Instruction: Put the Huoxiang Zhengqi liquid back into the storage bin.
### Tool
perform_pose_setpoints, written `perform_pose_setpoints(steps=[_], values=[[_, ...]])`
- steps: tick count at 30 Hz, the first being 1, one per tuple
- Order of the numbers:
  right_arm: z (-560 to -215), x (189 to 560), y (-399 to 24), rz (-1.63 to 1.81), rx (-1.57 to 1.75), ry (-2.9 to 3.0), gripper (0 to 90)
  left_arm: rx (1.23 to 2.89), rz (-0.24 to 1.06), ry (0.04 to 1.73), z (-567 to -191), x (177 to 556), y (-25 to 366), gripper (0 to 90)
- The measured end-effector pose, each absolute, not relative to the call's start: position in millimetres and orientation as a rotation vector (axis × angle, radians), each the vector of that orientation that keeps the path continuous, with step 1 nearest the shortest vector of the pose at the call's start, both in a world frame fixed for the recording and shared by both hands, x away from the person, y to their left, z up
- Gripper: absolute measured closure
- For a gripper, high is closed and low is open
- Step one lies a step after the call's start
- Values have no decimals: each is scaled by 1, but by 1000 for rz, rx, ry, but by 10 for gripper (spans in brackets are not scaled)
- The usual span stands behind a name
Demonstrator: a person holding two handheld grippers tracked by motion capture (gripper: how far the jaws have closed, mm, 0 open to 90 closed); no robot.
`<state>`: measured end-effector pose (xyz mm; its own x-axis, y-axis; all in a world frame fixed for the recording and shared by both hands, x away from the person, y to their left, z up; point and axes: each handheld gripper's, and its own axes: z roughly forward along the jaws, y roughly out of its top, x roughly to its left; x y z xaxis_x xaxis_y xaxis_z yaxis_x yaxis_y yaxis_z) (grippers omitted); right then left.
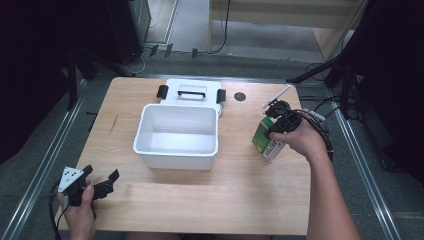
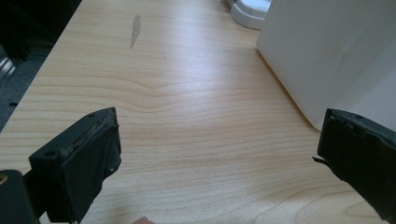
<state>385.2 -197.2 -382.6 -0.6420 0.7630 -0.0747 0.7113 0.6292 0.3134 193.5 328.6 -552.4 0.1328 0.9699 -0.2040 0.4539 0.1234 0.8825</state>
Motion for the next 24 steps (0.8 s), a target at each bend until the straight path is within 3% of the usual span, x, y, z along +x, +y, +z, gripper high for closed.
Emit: perform_pose_setpoints(steps=[24], values=[[-326,368,-149,462,830,2703,645,1479,690,1463,-553,195,329,0]])
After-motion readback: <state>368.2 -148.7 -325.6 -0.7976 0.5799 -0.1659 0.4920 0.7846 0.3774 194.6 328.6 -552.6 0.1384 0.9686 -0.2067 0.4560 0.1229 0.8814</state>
